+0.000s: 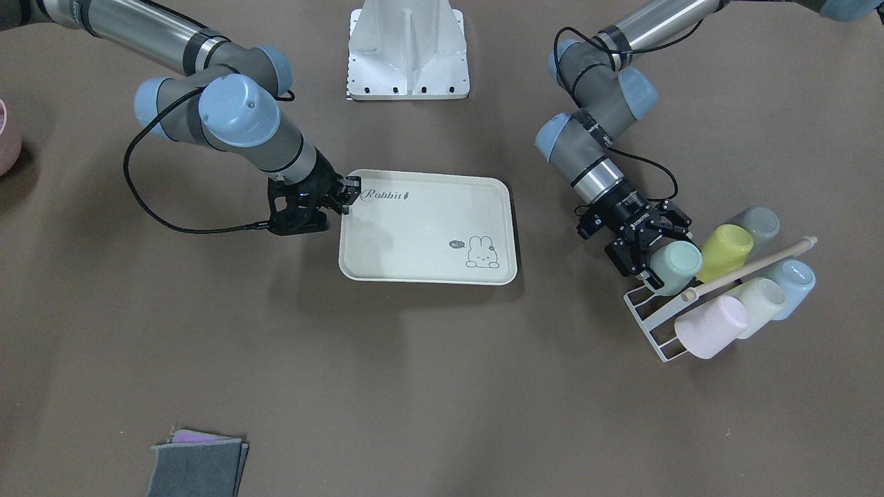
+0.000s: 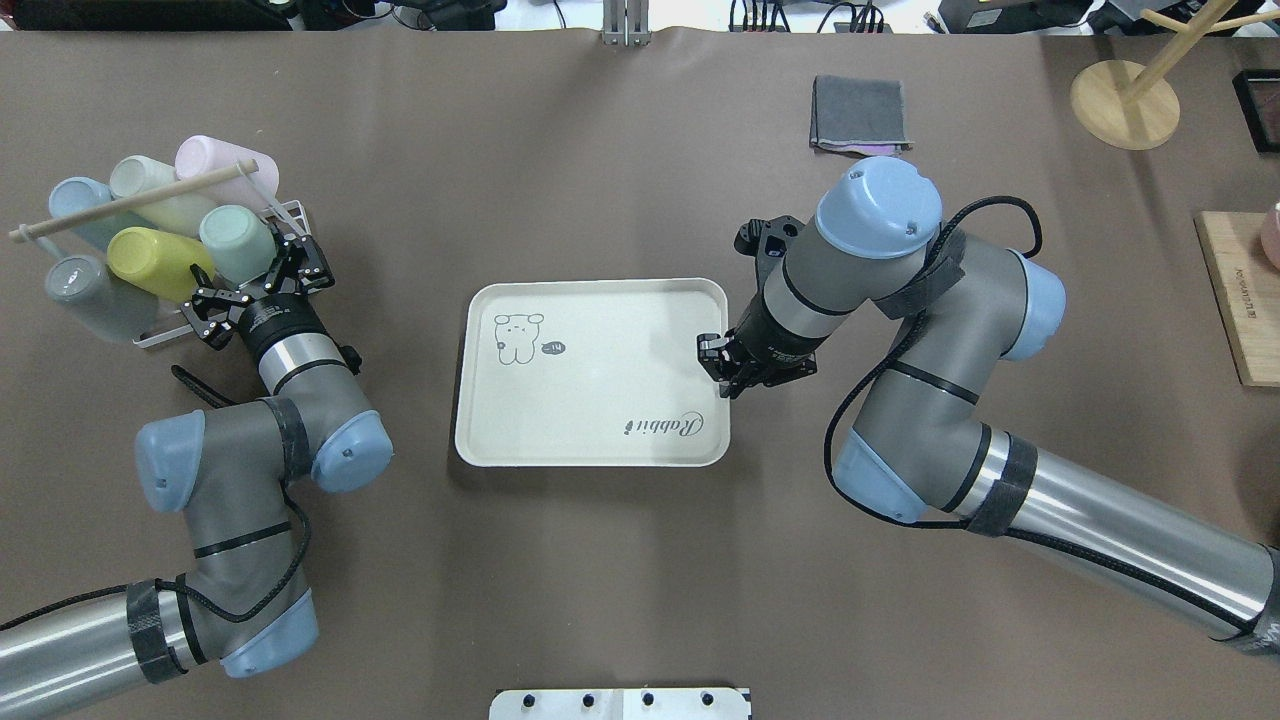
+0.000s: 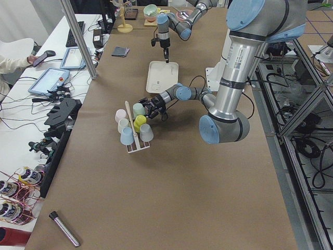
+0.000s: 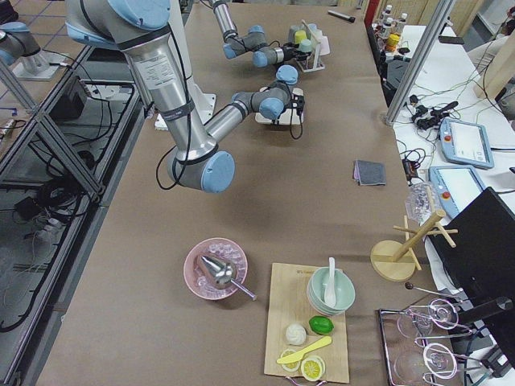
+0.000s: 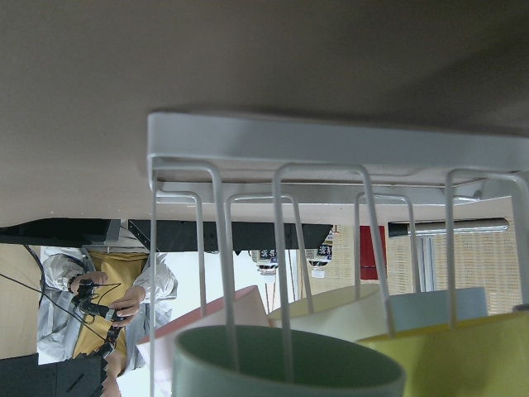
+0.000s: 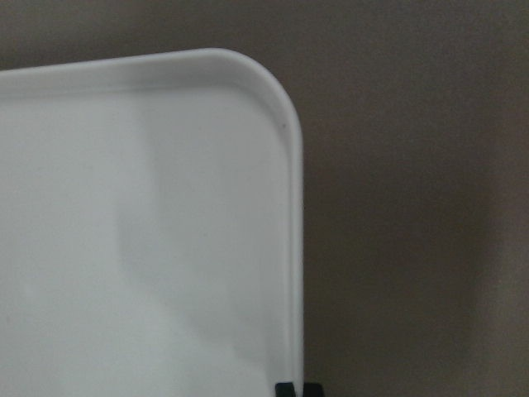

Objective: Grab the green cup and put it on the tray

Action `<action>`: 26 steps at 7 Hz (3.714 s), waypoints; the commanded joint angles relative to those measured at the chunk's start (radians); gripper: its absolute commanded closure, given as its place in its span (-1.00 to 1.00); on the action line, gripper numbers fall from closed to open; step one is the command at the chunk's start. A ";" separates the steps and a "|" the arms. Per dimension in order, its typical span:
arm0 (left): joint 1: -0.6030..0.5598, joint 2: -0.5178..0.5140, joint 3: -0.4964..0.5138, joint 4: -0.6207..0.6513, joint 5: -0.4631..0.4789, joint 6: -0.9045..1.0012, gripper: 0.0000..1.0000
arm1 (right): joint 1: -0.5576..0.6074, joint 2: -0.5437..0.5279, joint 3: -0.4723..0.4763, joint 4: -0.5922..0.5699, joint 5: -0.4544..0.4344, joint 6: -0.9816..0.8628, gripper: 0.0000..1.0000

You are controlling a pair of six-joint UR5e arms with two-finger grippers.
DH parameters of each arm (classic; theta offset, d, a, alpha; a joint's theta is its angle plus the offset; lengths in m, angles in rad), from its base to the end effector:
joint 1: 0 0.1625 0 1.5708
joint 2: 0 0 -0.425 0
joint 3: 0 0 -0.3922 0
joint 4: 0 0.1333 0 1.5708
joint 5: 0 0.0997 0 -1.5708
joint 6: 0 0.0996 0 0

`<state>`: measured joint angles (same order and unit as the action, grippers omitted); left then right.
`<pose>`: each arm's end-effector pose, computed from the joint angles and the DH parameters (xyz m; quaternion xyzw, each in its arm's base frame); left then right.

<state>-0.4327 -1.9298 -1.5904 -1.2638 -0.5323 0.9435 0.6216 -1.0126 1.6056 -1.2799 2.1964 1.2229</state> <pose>0.4681 -0.4576 0.4587 0.0791 -0.4905 0.7396 0.4539 -0.5059 -0.4546 0.2779 -0.0565 -0.4897 -0.0131 0.8700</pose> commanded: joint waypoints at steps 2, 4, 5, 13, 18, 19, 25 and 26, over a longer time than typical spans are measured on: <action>0.000 -0.003 0.007 0.001 0.002 0.006 -0.96 | -0.008 -0.003 -0.030 0.068 -0.006 0.009 0.39; 0.000 -0.009 0.007 -0.002 0.002 0.029 -0.89 | 0.009 -0.004 -0.027 0.073 -0.006 0.007 -0.91; 0.000 -0.009 0.007 -0.003 0.002 0.029 -0.64 | 0.042 -0.015 -0.023 0.070 0.011 -0.005 -0.91; -0.049 0.060 -0.261 -0.003 0.087 0.127 0.27 | 0.536 -0.415 0.169 -0.220 0.088 -0.804 -0.98; -0.084 0.078 -0.338 -0.593 -0.065 0.155 0.40 | 0.760 -0.596 0.125 -0.345 0.210 -0.813 -0.99; -0.081 0.066 -0.277 -0.809 -0.159 0.132 0.40 | 0.774 -0.612 0.125 -0.343 0.209 -0.815 -0.99; -0.022 -0.072 0.055 -1.573 -0.765 -0.901 0.62 | 0.833 -0.644 0.116 -0.345 0.178 -0.994 -0.99; 0.001 -0.093 0.140 -1.709 -0.802 -0.916 0.62 | 0.834 -0.646 0.114 -0.345 0.178 -0.994 -0.99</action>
<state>-0.4604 -1.9937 -1.5588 -2.8011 -1.2868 0.0984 1.4528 -1.6557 1.7207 -1.6242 2.3748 0.2296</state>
